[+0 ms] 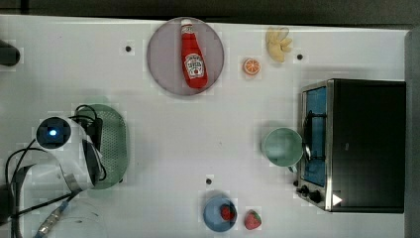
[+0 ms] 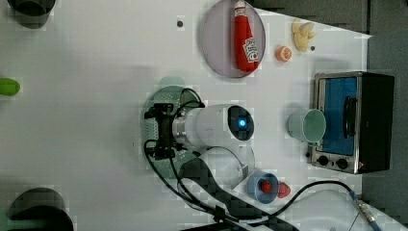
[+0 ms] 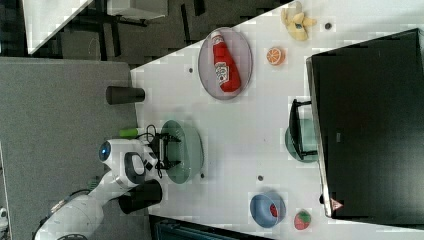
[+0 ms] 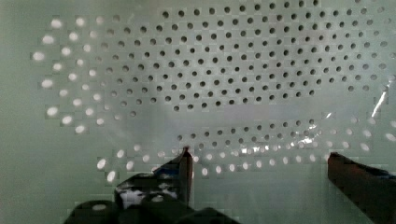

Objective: Drag strainer right to left.

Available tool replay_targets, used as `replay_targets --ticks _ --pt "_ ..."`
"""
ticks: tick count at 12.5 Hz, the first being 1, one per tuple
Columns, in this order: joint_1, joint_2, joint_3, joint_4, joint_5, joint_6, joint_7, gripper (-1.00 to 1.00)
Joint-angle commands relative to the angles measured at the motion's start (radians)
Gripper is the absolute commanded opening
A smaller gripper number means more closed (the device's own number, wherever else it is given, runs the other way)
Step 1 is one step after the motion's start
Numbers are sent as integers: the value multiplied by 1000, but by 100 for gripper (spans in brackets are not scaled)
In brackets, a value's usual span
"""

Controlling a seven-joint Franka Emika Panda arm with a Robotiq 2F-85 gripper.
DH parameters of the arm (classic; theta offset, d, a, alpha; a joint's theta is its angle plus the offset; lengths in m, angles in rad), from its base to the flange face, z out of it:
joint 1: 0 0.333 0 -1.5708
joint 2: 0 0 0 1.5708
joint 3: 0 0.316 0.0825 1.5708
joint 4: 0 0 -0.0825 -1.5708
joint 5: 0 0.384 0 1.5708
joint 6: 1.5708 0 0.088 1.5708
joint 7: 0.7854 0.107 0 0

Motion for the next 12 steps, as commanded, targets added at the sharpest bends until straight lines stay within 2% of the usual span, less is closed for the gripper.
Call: replay_targets --ticks 1,5,7,10,12 --pt "41 1 1 40 0 -9 45 100" --pt "62 25 -1 81 -3 -9 44 100" --pt "62 -5 -12 76 -12 -37 11 100" --pt "60 -148 -77 63 -87 -191 -213 100" --pt "55 -276 -162 65 -135 -299 -394 100"
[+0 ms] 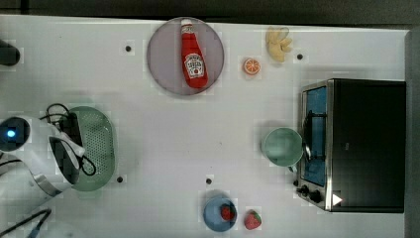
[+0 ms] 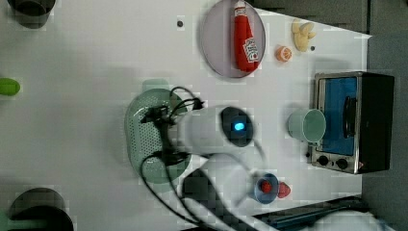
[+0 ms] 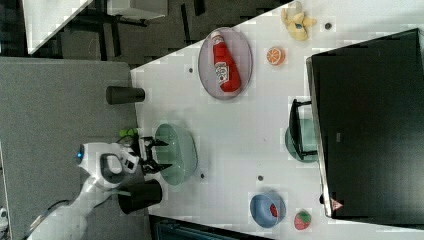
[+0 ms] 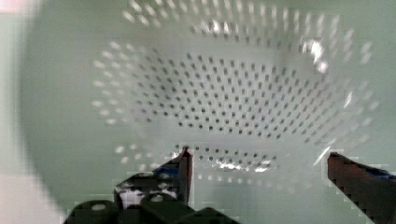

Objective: Drag strainer right to left.

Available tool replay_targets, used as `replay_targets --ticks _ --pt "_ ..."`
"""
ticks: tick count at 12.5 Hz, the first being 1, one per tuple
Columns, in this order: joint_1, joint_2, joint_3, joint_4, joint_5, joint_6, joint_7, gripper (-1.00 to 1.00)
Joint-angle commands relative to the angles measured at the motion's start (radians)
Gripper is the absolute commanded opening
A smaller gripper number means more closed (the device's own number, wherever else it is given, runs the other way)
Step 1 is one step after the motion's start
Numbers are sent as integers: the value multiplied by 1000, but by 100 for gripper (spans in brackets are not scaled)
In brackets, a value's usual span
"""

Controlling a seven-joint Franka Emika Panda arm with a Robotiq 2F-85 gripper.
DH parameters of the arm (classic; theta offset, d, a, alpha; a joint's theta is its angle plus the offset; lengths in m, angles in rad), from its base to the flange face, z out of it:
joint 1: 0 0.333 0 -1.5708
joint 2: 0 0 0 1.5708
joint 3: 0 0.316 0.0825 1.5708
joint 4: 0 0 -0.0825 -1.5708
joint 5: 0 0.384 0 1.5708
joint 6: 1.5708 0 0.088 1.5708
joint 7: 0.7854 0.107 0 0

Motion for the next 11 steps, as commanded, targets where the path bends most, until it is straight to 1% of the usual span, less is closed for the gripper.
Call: replay_targets --ticks 1,5,8,10,11 --pt "-46 -228 -138 20 -21 -124 -349 100" --pt "-66 -455 -392 49 -70 -305 -741 100" --pt "-88 -574 -584 93 -156 -510 -1020 100" --pt "-94 -634 -678 108 -200 -617 -1212 100" --pt "-95 -660 -710 108 -212 -649 -1257 100"
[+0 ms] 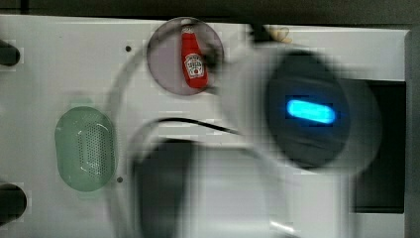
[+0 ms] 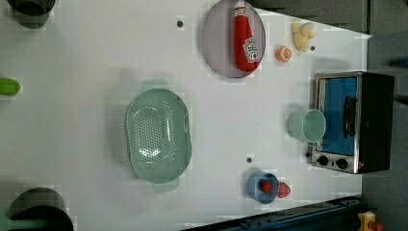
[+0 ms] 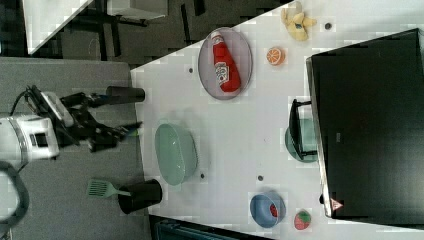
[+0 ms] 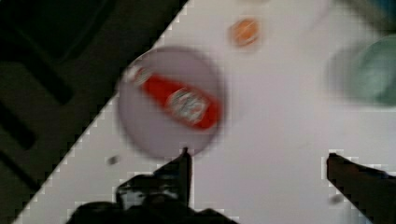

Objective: Drag strainer right to left.

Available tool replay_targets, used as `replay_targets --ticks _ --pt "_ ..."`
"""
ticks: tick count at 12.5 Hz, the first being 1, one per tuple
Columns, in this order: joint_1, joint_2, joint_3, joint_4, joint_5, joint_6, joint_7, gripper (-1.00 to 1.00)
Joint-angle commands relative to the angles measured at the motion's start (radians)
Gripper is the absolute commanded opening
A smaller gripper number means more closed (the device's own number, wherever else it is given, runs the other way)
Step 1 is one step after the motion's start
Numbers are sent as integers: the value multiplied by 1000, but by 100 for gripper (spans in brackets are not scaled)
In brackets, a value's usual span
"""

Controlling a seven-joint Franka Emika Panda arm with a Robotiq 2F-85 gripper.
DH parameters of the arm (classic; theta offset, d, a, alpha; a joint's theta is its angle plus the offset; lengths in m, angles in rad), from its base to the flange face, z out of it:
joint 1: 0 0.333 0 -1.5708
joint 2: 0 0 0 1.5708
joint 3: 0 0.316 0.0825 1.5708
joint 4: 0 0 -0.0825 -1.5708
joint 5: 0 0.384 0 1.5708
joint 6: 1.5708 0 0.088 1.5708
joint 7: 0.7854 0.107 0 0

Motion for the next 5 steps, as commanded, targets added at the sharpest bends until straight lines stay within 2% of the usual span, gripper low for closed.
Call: replay_targets --ticks 1,5 --pt "-16 -3 -63 -30 -12 -96 -262 100" --pt "-16 -24 -57 -30 -106 -108 -168 100"
